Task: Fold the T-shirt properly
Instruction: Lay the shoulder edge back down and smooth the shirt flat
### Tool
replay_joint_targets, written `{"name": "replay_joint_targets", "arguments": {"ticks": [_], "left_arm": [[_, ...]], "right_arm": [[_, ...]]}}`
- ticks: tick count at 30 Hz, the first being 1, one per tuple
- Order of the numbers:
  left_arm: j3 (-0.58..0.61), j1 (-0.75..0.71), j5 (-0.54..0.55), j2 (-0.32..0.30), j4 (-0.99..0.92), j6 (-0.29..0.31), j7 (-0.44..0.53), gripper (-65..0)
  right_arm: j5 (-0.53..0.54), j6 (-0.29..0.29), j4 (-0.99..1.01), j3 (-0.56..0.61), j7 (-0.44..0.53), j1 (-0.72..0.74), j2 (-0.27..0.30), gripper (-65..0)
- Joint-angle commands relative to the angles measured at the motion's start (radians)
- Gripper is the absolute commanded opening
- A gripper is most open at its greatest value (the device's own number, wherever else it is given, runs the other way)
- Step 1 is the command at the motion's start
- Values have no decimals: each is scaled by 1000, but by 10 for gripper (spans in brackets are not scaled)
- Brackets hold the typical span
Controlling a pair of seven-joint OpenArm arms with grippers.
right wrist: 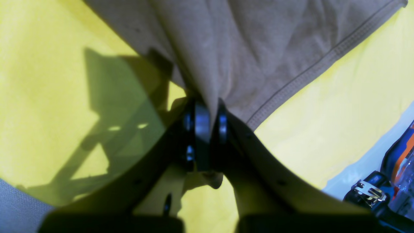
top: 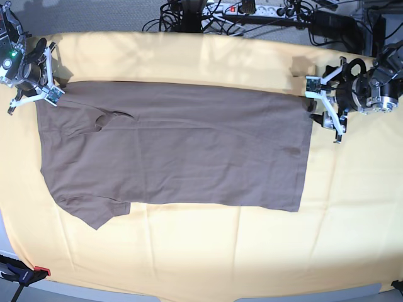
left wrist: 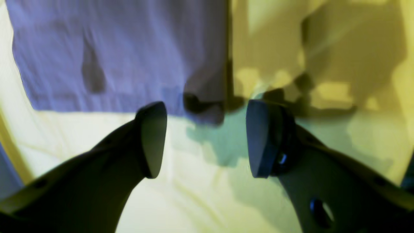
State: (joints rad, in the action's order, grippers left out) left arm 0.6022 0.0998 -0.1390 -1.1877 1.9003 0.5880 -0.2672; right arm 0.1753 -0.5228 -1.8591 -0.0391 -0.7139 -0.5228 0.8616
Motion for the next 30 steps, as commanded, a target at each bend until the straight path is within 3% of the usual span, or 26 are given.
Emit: {"name": "replay_joint_targets", "arguments": {"ticks": [1, 13, 15, 18, 19, 27, 30], "left_arm": [[-10, 12, -5, -11, -2, -17, 7, -258], [-10, 24, -19, 71, -96, -45, 23, -277], [-10, 32, -21, 81, -109, -45, 24, -364], [-10, 48, -21, 82, -101, -45, 19, -609], [-10, 57, -21, 79, -93, -46, 6, -650], [-10, 130, 40, 23, 6, -76, -24, -650], [-10, 131, 56, -3, 17, -31, -21, -650]], "right_arm": [[-15, 10, -4, -8, -16, 2, 22, -650], [-15, 10, -4, -8, -15, 2, 22, -650], [-12, 10, -4, -8, -15, 3, 22, -650], [-13, 10, -4, -8, -15, 3, 23, -650], [-13, 10, -4, -8, -15, 3, 23, -650], [-13, -9, -39, -8, -44, 2, 23, -650], [-6, -52, -63, -8, -88, 2, 32, -650]]}}
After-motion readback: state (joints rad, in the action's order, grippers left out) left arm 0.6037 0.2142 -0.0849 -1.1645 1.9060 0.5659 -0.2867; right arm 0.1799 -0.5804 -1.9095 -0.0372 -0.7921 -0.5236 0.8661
